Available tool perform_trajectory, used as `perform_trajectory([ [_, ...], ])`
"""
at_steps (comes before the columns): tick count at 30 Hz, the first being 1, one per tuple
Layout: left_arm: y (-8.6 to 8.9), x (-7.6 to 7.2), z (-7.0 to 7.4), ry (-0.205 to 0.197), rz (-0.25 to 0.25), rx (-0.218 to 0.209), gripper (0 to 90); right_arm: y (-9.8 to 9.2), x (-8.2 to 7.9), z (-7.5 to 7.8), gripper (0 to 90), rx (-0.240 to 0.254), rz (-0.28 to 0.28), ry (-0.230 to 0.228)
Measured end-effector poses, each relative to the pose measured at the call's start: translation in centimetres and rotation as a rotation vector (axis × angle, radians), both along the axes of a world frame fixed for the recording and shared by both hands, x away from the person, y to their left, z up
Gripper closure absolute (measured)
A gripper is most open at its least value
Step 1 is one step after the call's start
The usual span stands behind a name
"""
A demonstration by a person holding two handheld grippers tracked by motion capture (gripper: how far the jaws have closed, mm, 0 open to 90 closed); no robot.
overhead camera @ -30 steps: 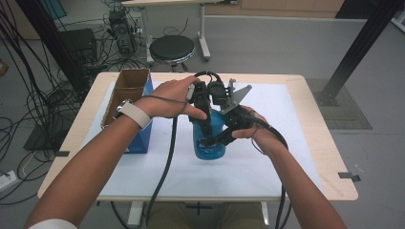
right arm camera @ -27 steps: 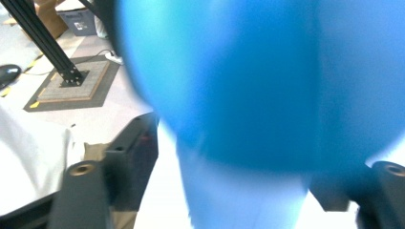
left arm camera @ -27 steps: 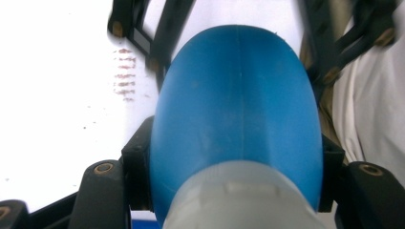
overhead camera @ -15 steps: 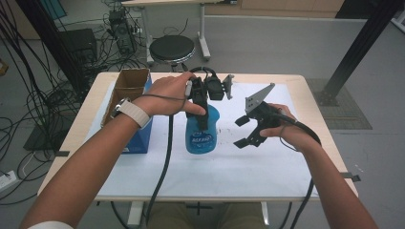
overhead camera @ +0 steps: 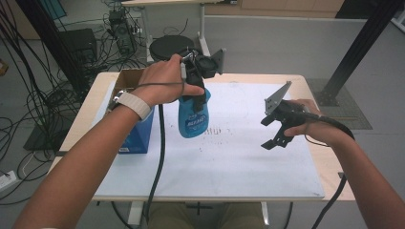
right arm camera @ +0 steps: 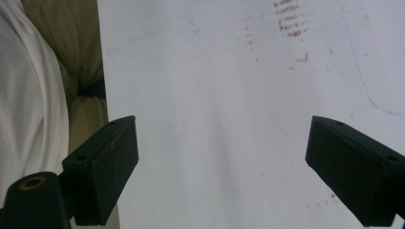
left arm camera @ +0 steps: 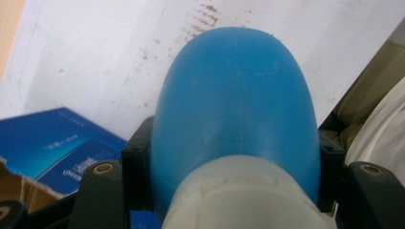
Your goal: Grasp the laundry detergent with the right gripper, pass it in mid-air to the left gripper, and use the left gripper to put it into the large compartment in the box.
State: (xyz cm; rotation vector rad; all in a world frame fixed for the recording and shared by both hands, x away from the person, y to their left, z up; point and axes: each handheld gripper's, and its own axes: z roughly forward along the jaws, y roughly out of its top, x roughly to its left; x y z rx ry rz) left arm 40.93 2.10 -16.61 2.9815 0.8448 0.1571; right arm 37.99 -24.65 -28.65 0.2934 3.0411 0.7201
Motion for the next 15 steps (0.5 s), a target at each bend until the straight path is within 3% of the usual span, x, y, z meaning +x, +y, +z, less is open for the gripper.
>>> perform_trajectory([
  [6, 0.9, 0.8, 1.2, -0.025, 0.111, 0.005, 37.6, -0.8, 0.1, -0.1, 11.2, -0.082, -0.011, 0.003],
  [15, 1.8, 2.0, 4.0, -0.041, 0.274, 0.009, 37.5, -0.9, 0.1, 0.1, 11.5, -0.164, -0.010, 0.000],
])
